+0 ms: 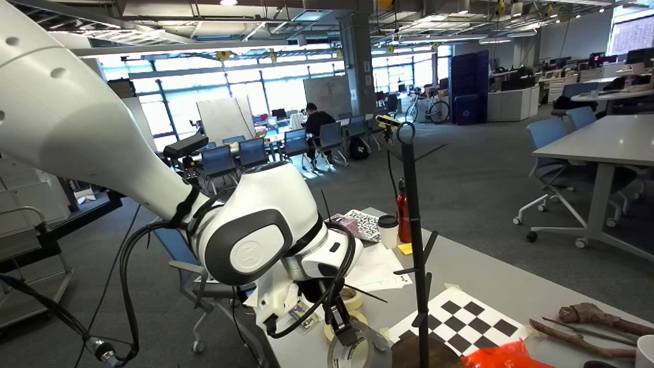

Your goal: Pick up the grey tape from the holder and put it on the table. Pick up the two tapes from the table and put them on the holder.

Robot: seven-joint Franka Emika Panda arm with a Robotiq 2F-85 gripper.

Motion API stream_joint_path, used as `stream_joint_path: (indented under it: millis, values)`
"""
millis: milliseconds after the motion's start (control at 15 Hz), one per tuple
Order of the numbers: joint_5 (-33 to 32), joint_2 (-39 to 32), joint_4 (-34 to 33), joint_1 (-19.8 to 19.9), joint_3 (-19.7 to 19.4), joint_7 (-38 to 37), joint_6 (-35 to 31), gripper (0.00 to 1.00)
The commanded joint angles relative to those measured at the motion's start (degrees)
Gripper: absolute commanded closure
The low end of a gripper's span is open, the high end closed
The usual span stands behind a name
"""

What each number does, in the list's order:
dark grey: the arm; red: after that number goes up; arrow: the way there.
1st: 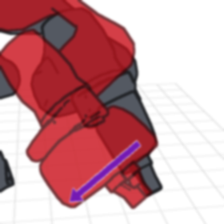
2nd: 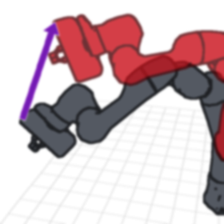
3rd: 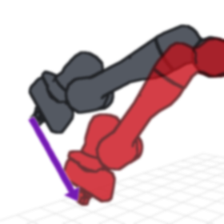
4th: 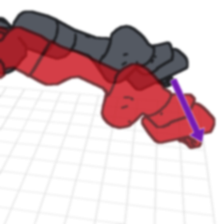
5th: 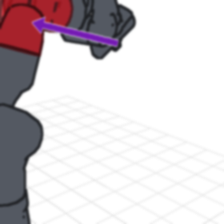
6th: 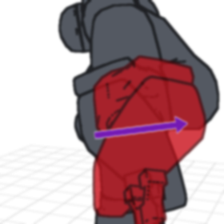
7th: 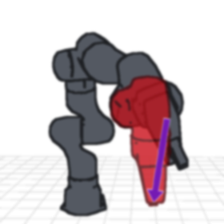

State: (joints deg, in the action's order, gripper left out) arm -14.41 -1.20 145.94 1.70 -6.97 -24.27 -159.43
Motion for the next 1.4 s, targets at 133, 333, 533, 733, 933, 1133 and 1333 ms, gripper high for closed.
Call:
stream_joint_path:
  millis: [133, 333, 533, 733, 933, 1133, 1333]
  values:
    - [5.1, -2.8, -1.3, 0.3, 1.7, 4.5, 1.0, 0.94]
    - [6.1, -4.8, -2.1, -0.1, 2.0, 5.3, 1.1, 0.94]
    - [6.8, -6.3, -2.5, -0.5, 2.3, 5.2, 1.1, 0.94]
    - [7.7, -8.2, -3.0, -0.8, 2.7, 5.2, 0.8, 0.94]
    - [10.7, -10.5, -4.1, -0.9, 4.1, 7.3, 0.8, 0.94]
    - [12.1, -13.4, -6.1, -1.3, 5.0, 8.4, 1.0, 0.94]
    - [11.7, -15.8, -7.8, -2.2, 4.9, 8.2, 1.4, 0.94]
